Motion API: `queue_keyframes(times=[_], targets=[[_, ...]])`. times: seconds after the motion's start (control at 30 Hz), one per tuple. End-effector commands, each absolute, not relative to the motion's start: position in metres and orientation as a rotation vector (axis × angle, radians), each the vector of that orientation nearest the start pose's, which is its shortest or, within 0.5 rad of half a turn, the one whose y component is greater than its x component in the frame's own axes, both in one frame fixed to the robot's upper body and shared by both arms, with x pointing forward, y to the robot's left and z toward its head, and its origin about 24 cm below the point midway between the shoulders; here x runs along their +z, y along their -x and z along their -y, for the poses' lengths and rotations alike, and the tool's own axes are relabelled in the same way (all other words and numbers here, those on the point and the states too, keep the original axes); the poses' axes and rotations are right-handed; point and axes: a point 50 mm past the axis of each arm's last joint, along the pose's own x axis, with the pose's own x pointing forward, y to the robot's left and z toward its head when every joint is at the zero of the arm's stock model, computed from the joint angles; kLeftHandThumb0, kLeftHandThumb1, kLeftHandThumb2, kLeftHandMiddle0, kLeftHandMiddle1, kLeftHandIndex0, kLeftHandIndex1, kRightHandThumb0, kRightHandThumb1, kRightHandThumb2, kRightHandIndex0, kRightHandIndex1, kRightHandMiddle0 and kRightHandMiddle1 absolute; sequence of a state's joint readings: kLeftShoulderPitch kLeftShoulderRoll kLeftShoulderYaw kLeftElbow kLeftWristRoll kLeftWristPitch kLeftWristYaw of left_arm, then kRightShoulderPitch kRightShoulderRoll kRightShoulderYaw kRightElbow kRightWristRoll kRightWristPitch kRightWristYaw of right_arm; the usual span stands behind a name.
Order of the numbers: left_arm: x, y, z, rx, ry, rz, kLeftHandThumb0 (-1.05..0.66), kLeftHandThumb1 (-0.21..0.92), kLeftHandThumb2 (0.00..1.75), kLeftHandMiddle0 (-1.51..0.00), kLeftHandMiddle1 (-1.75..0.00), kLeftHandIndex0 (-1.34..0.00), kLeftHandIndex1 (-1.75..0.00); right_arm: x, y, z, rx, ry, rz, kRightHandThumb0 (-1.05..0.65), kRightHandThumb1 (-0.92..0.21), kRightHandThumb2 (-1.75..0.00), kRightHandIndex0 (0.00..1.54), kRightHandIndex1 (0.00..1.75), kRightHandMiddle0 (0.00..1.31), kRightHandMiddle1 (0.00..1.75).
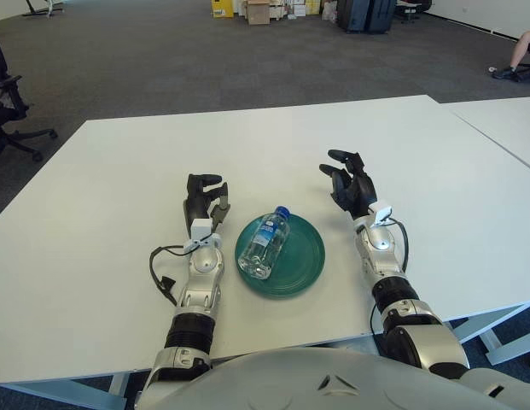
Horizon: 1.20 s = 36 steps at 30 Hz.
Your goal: Put the bottle into the plate.
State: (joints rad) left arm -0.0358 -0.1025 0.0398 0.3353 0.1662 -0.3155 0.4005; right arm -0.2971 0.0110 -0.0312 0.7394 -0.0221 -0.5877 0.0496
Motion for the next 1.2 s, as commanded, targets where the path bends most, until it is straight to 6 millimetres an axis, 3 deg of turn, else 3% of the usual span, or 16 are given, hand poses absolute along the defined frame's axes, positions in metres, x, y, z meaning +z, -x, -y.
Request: queue_keyframes(times=[0.0,0.43,0.6,1.17], targets=[[0.008,-0.251,-0.146,0.368,-0.05,0.047,-0.35,0.92,0.43,-0.6,-0.9,-0.29,-1.65,0.007,-0.291,0.127,0.089,0.095,0.075,-0.54,-0.88,-0.59,0.27,0.64,0.0,0.96],[0.01,-0.25,-0.146,0.367,-0.056,0.053,-0.35,0.92,0.43,-0.6,-0.9,-0.29,-1.65,-0.002,-0.286,0.124,0.074,0.173,-0.14,-0.58,-0.91,-0.57,0.31,0.59,0.0,0.85],[0.01,-0.25,-0.146,0.367,-0.055,0.053,-0.35,0.92,0.43,-0.6,-0.9,-0.29,-1.65,-0.017,-0.282,0.123,0.076,0.159,-0.185,-0.58,-0.92,-0.57,0.33,0.59,0.0,0.85],[0.011,-0.248,-0.147,0.364,-0.054,0.056,-0.35,0.92,0.43,-0.61,-0.9,-0.29,-1.65,-0.023,-0.275,0.12,0.084,0.085,-0.134,-0.54,-0.92,-0.57,0.37,0.66,0.0,0.96]])
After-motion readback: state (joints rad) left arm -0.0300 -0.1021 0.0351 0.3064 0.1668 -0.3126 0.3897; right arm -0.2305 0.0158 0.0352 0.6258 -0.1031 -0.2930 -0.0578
